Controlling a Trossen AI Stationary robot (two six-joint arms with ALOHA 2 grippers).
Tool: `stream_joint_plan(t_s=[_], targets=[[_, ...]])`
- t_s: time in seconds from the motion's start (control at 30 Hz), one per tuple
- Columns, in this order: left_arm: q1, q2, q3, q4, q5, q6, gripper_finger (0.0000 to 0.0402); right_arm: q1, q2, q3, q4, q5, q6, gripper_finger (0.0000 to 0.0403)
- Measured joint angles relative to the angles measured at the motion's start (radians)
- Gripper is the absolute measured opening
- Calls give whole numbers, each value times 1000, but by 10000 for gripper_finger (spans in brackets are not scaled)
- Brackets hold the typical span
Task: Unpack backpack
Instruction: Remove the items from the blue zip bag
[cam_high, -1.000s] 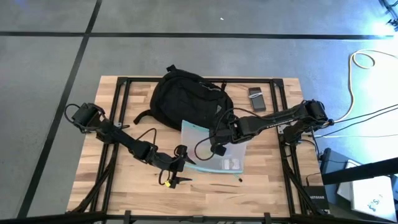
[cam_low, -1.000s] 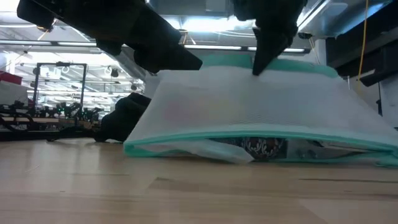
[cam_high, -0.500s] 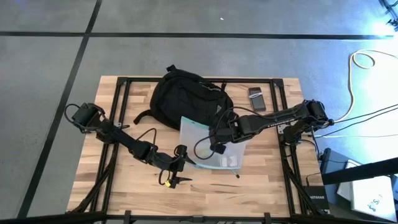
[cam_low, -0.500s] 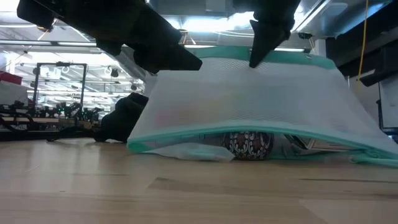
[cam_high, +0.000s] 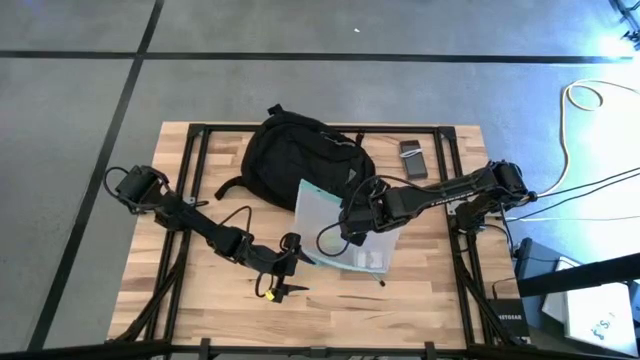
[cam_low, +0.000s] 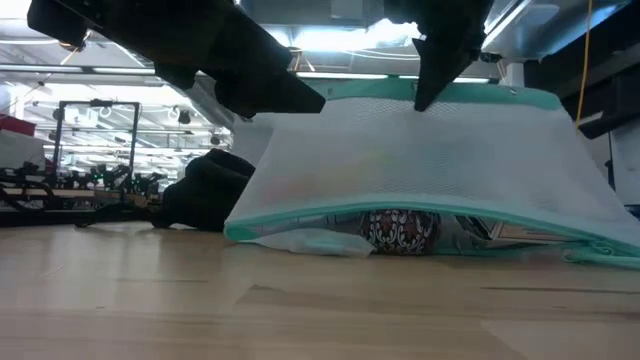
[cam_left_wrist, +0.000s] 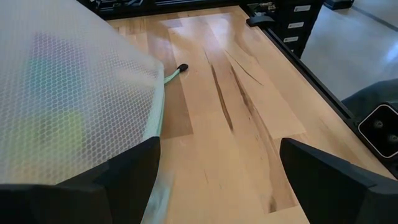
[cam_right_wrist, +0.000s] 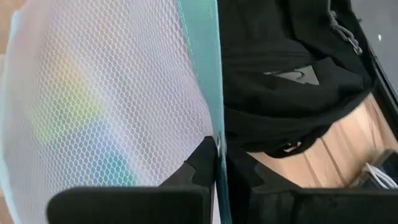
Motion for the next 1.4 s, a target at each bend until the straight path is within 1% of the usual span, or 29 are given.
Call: stream_joint_plan(t_s=[0.23, 0.47, 0.7, 1.13, 1.23, 1.33, 1.4], targets=[[0, 0, 0, 0, 0, 0, 315, 0, 0, 0, -72, -10, 50, 0], [0, 0, 0, 0, 0, 0, 315, 1, 0, 0, -157, -17, 140, 0], [0, 0, 0, 0, 0, 0, 315, 4, 0, 0, -272, -24, 335, 0], [0, 0, 0, 0, 0, -4, 315, 110, 0, 0, -452, -57, 688, 0], [0, 0, 0, 0, 0, -4, 315, 129, 0, 0, -477, -51, 772, 0], [0, 0, 0, 0, 0, -4, 315, 142, 0, 0, -491, -30, 825, 0], [0, 0, 0, 0, 0, -7, 315, 146, 0, 0, -491, -19, 833, 0]])
